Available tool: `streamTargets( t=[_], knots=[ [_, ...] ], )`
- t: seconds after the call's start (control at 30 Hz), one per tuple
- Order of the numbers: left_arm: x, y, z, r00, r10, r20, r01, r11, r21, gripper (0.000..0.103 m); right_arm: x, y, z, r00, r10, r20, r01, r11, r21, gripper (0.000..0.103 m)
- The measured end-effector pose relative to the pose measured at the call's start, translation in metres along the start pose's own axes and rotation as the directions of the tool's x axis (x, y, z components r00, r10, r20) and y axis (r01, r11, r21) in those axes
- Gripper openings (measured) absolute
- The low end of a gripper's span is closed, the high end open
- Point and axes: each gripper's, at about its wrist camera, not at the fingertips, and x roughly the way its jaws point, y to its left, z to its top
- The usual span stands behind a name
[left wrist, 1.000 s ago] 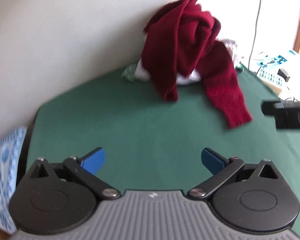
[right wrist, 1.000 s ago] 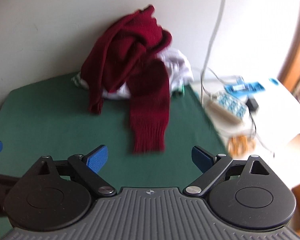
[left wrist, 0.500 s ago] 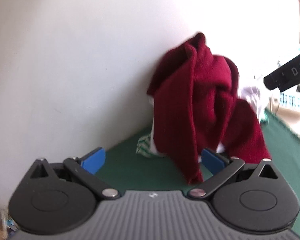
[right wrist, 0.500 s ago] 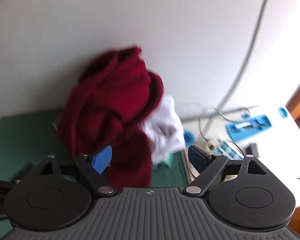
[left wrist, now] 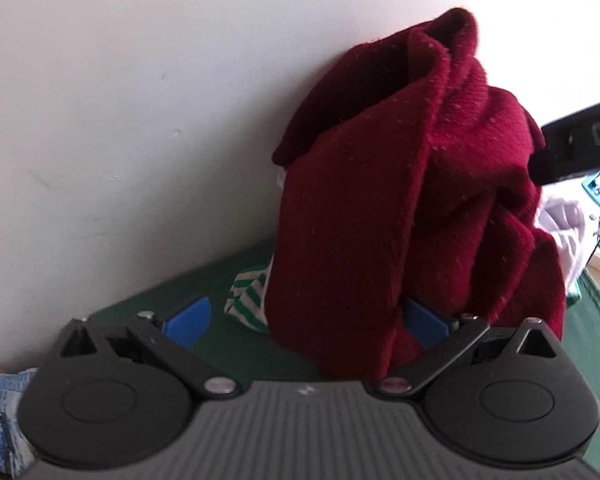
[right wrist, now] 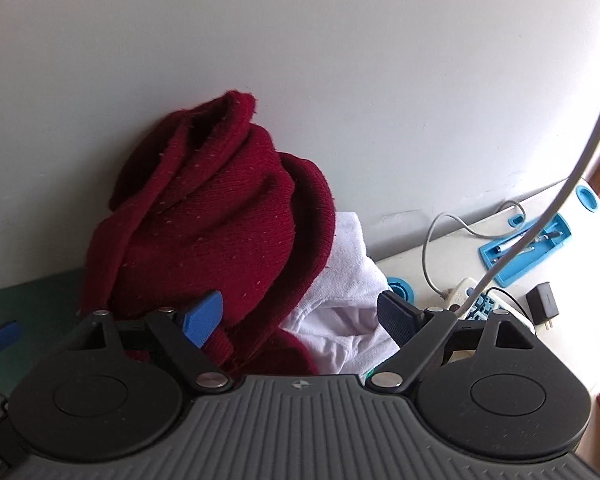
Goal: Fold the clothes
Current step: 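Grasp the red sweater with the left gripper while the right gripper grasps it too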
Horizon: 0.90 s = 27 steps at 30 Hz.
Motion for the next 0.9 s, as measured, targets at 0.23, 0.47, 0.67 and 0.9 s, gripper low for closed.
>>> streamTargets(
  t=[0.23,0.47,0.67,0.9],
  knots=[
    [0.035,0.007,0.007,0.990,-0.141,-0.022,0.139,0.987,-0.084,0.103,0.029,0.007,0.009,0.998,-0.068,0.016,0.069,0.997,-0.019,0.089],
    [0.025,0.012,-0.002,0.960,-0.279,0.038,0.281,0.957,-0.075,0.049,0.045,-0.015,0.008,0.984,0.179,-0.006,-0.176,0.975,0.134,0.000],
    [0.006,0.022,-0.009,0.961,-0.264,0.081,0.268,0.963,-0.041,0.030,0.022,-0.008,0.004,0.974,0.197,0.108,-0.204,0.977,0.062,0.000],
    [-0.009,0.030,-0.013,0.972,-0.206,0.111,0.207,0.978,-0.005,0.015,0.004,-0.010,0.011,0.973,0.179,0.148,-0.186,0.982,0.036,0.059]
  ],
)
